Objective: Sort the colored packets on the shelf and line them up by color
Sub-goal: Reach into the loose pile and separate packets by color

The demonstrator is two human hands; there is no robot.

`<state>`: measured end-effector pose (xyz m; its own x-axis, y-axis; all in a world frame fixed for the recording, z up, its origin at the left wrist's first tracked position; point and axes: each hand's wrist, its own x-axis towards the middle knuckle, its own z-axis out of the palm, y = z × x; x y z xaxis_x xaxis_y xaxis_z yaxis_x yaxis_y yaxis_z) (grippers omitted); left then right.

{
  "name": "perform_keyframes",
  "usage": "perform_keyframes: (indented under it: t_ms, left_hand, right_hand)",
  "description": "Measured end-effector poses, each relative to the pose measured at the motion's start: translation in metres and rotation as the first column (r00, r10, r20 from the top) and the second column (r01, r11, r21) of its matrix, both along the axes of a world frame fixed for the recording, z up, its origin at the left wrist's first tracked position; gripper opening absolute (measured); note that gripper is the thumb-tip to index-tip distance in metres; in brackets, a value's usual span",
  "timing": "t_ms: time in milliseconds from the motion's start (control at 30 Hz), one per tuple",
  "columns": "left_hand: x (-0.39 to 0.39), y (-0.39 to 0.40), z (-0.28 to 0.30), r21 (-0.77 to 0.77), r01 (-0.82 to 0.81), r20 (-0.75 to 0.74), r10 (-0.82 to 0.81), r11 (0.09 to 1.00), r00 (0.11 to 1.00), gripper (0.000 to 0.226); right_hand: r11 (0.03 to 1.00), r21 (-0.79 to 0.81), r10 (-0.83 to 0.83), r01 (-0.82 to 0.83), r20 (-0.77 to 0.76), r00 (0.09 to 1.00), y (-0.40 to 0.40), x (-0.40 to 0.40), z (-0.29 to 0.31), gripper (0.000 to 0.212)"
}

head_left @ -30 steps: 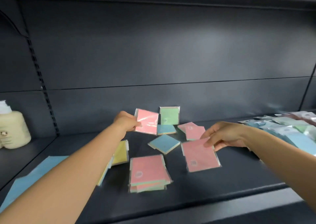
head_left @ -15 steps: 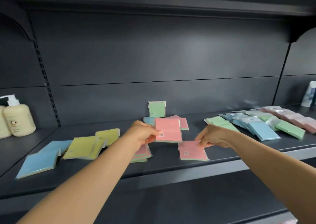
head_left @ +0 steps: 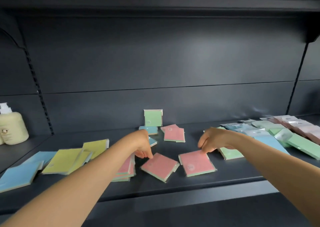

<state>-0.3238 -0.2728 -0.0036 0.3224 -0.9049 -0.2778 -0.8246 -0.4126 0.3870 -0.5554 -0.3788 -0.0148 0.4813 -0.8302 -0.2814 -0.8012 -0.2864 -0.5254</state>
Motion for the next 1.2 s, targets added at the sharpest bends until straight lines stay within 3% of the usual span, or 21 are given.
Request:
perform_keyframes:
  t_ms: [67, 300, 433, 467, 567, 667, 733, 800, 867, 967, 1067, 1200]
  left_hand:
    - [0.004, -0.013, 0.004, -0.028, -0.012, 0.044, 0.014, 1.000, 0.999, 0.027]
    - [0.040, -0.056, -0.001, -0.168, -0.162, -0.023, 0.161, 0.972, 0.987, 0.021]
    - [0.061, -0.074, -0.016, -0.224, -0.241, -0.127, 0.217, 0.944, 0.968, 0.028]
    - [0.065, -0.079, -0.021, -0.224, -0.258, -0.154, 0.227, 0.940, 0.962, 0.035]
    - [0.076, -0.096, -0.032, -0.210, -0.288, -0.180, 0.253, 0.934, 0.951, 0.038]
    - [0.085, -0.113, -0.041, -0.185, -0.291, -0.191, 0.256, 0.939, 0.948, 0.041]
    - [0.091, -0.124, -0.044, -0.150, -0.275, -0.211, 0.241, 0.950, 0.947, 0.036]
    - [0.095, -0.134, -0.046, -0.114, -0.227, -0.209, 0.200, 0.967, 0.957, 0.050]
    - [0.098, -0.143, -0.048, -0.074, -0.158, -0.152, 0.145, 0.985, 0.978, 0.065]
    - [0.105, -0.154, -0.047, -0.047, -0.081, -0.052, 0.078, 0.996, 0.996, 0.060]
    - [0.112, -0.159, -0.044, 0.019, -0.037, -0.023, 0.038, 0.999, 0.999, 0.058]
    - [0.110, -0.162, -0.039, 0.088, -0.006, 0.071, 0.000, 0.996, 0.998, 0.072]
  right_hand:
    - [1.000, -0.002, 0.017, -0.017, 0.035, 0.999, -0.012, 0.001, 0.005, 0.014]
    - [0.995, -0.070, 0.083, -0.075, 0.117, 0.990, -0.054, 0.021, 0.011, 0.040]
    - [0.989, -0.125, 0.093, -0.077, 0.124, 0.988, -0.070, 0.046, -0.004, 0.062]
    - [0.987, -0.136, 0.103, -0.088, 0.114, 0.988, -0.075, 0.052, -0.009, 0.062]
    - [0.974, -0.173, 0.163, -0.149, 0.069, 0.984, -0.088, 0.070, -0.021, 0.036]
    - [0.960, -0.201, 0.197, -0.196, -0.019, 0.980, -0.095, 0.082, -0.024, 0.030]
    - [0.949, -0.217, 0.215, -0.230, -0.089, 0.972, -0.098, 0.085, -0.024, 0.033]
    - [0.948, -0.210, 0.217, -0.238, -0.118, 0.969, -0.101, 0.087, -0.023, 0.036]
    - [0.953, -0.193, 0.209, -0.234, -0.142, 0.968, -0.104, 0.088, -0.022, 0.035]
    - [0.960, -0.165, 0.202, -0.225, -0.147, 0.968, -0.107, 0.090, -0.020, 0.038]
    - [0.975, -0.154, 0.145, -0.158, -0.095, 0.985, -0.106, 0.092, -0.021, 0.058]
    - [0.990, -0.136, 0.052, -0.031, 0.155, 0.987, -0.112, 0.093, -0.027, 0.067]
